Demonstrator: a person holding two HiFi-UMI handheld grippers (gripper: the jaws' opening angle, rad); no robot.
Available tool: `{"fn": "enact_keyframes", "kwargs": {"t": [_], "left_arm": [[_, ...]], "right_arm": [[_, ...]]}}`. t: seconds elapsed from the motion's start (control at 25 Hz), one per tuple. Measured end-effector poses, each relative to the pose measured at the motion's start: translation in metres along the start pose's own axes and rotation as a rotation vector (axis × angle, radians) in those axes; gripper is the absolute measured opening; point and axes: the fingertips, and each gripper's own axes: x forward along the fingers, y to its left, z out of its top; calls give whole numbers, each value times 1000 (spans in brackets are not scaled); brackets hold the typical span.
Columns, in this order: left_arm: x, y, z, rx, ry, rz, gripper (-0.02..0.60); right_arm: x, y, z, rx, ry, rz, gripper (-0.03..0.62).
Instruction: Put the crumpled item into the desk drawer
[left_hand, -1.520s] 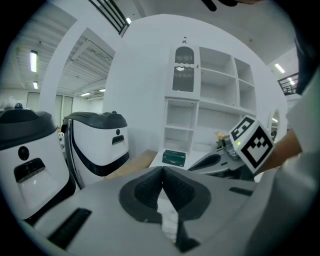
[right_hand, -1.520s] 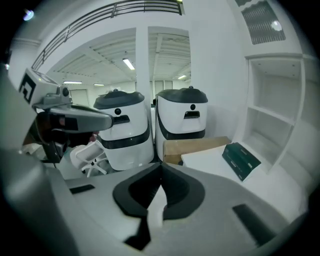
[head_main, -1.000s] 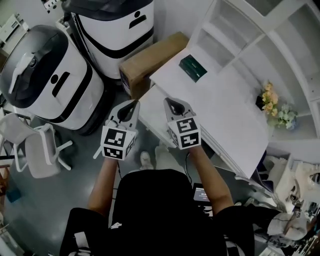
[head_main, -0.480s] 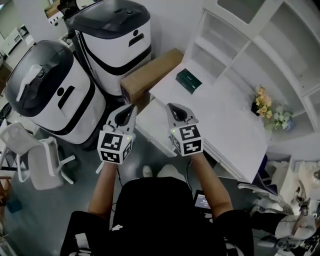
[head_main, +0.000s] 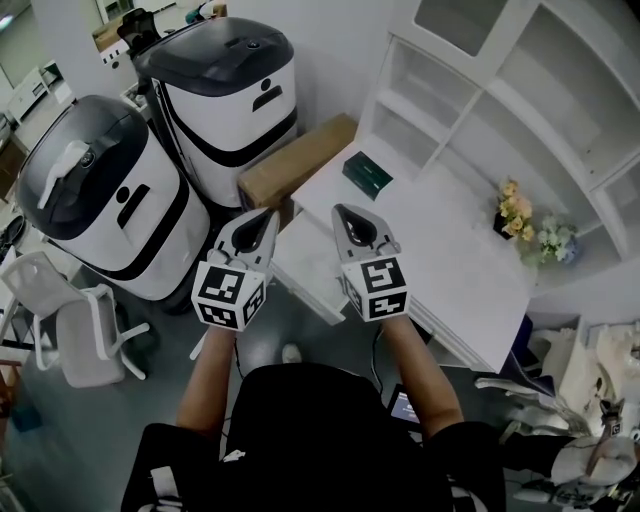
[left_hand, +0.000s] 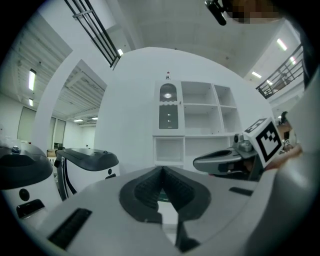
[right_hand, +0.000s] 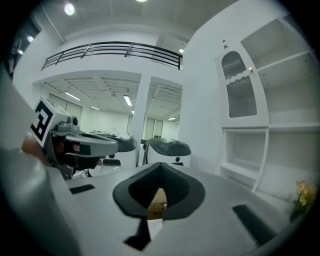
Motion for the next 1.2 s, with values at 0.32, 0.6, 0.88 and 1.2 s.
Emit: {"fn": "enact_keyframes", "kwargs": {"t": [0.32, 0.6, 0.88, 1.2], "left_arm": [[-9, -34, 21, 44, -16, 26, 6], [-26, -65, 36, 57, -32, 35, 6], [-48, -91, 42, 61, -47, 62, 6], [-70, -114, 46, 67, -60, 77, 6]], "right_arm": [[-39, -15, 22, 47, -64, -10, -5], [-74, -17, 31, 51, -89, -5, -5], [-110, -12, 33, 36, -104, 4, -5], [-139, -4, 36, 21, -122, 16, -5]]}}
